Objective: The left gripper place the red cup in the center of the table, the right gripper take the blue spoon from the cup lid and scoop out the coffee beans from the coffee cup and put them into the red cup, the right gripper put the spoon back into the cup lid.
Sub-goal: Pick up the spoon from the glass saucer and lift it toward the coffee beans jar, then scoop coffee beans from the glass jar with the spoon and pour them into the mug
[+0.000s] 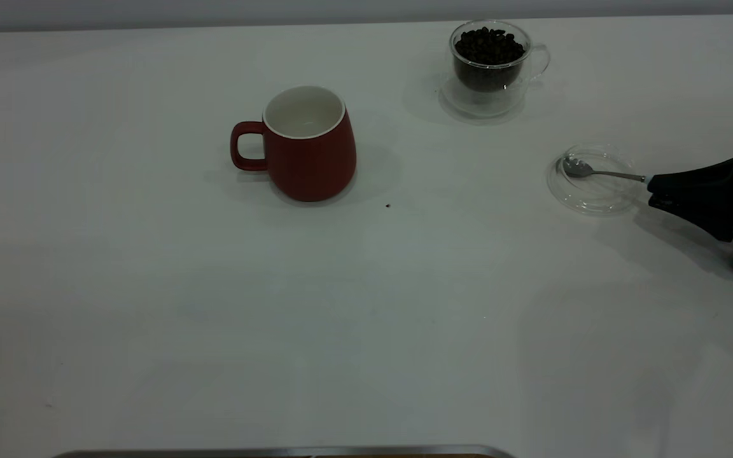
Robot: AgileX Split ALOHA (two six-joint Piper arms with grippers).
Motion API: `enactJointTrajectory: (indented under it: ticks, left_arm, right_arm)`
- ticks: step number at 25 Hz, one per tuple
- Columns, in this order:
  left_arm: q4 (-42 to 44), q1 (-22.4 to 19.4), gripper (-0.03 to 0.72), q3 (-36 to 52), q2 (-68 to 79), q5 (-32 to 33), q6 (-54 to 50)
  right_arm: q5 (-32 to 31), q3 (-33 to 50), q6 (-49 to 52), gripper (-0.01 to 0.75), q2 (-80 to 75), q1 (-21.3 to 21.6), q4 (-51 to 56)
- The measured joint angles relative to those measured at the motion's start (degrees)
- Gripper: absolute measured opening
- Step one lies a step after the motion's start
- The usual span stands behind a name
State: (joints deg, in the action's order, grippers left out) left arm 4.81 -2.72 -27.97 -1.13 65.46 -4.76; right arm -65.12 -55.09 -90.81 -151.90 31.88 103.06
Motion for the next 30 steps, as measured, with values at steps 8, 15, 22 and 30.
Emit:
enactJointTrajectory:
  ticks: [8,15,22,30]
  left_arm:
    - [0.0,0.0,0.577,0.0,0.0,0.0,-0.1]
    - [0.0,0.0,0.577,0.0,0.0,0.0,-0.1]
    - [0.0,0.0,0.577,0.0,0.0,0.0,-0.2]
    - [0.0,0.0,0.577,0.0,0.0,0.0,-0.2]
  right_arm:
    - [0.0,0.0,-0.1,0.097,0.0,0.0,-1.2]
    - [1.6,1.2,0.0,0.097,3.9,0.2,-2.8]
    - [4.3,5.9,0.1,0.095,11.7,2.9,-4.5]
    - [3.6,8.5,-1.1,0.095,16.4,2.1,-4.8]
